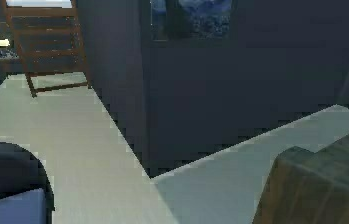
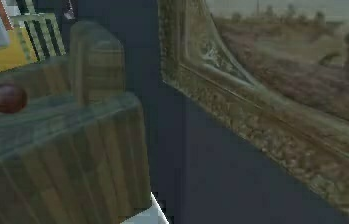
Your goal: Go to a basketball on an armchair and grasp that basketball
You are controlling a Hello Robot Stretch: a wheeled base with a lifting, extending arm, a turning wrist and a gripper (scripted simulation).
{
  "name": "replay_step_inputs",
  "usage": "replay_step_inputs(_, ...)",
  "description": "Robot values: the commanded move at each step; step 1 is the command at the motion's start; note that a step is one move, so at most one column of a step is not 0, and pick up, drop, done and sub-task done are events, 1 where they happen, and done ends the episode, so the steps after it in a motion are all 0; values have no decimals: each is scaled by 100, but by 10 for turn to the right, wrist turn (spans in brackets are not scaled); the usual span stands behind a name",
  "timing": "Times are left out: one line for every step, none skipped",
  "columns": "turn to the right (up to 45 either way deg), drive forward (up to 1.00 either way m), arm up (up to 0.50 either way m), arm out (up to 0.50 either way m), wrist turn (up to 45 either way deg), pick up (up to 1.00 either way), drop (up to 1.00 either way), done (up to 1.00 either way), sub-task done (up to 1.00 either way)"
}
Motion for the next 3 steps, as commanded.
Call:
replay_step_inputs(450,0,0,0,0,0,0,0,0)
replay_step_inputs(150,0,0,0,0,0,0,0,0)
replay_step_inputs(0,30,0,0,0,0,0,0,0)
